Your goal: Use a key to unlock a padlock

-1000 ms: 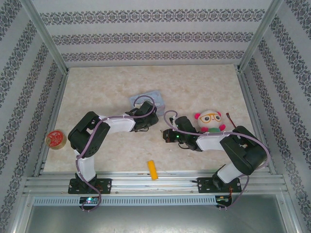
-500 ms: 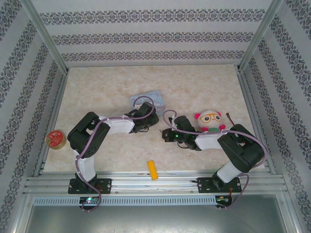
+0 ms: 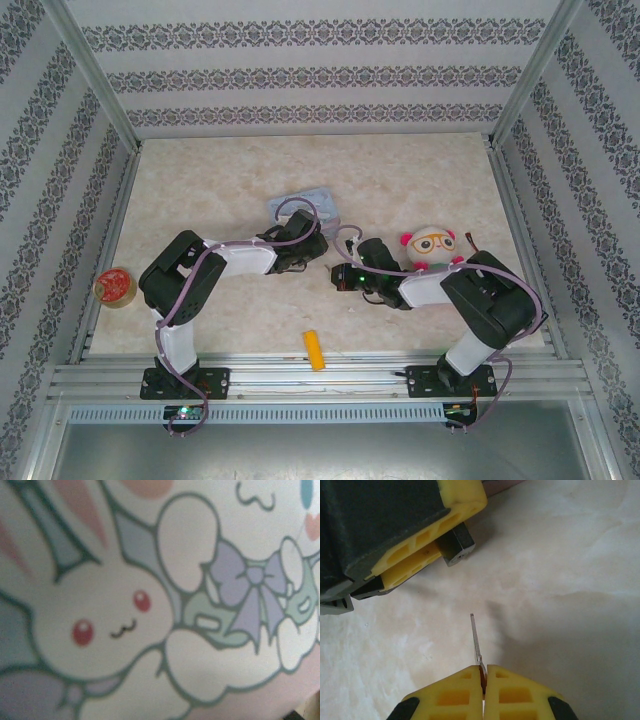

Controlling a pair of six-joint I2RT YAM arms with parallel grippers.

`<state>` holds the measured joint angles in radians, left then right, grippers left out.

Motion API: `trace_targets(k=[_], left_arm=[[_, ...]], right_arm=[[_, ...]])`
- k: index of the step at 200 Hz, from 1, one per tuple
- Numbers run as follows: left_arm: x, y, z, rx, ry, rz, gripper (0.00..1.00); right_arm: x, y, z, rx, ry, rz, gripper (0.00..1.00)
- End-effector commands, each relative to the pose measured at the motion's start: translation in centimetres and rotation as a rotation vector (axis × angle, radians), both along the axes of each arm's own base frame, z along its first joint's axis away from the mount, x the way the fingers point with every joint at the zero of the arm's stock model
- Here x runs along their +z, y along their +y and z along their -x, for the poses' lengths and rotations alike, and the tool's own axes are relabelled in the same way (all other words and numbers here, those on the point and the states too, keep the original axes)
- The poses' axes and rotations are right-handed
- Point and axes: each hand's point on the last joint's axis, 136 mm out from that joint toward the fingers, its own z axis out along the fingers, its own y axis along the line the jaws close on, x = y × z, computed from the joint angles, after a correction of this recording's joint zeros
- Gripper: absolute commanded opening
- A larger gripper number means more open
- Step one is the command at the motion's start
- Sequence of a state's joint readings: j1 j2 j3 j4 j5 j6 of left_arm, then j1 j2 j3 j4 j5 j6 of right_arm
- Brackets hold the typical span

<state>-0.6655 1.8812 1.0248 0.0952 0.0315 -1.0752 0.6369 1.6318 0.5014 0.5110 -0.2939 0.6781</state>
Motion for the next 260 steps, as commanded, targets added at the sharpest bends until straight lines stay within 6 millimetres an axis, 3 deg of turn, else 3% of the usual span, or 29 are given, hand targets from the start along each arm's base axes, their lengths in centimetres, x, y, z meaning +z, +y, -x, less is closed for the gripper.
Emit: trace_targets(k=[1,225,260], left_arm=[[0.7,0.0,-0.3,0.007,-0.011,0.038,0.00],[0.4,-0.4,-0.2,0.005,-0.005,0.066,0.00],[0.2,-0.4,-0.2,0.008,-0.001,0.070,0.00]], right_arm=[[1.3,0.8,-1.4,-0.013,-0.054,-0.038,0.00],[0.4,1.3,-2.8,-0.085,-0.090,-0.068,0.00],[1.0,1.2,-3.0,-0.091,-0.116,-0.082,0.00]])
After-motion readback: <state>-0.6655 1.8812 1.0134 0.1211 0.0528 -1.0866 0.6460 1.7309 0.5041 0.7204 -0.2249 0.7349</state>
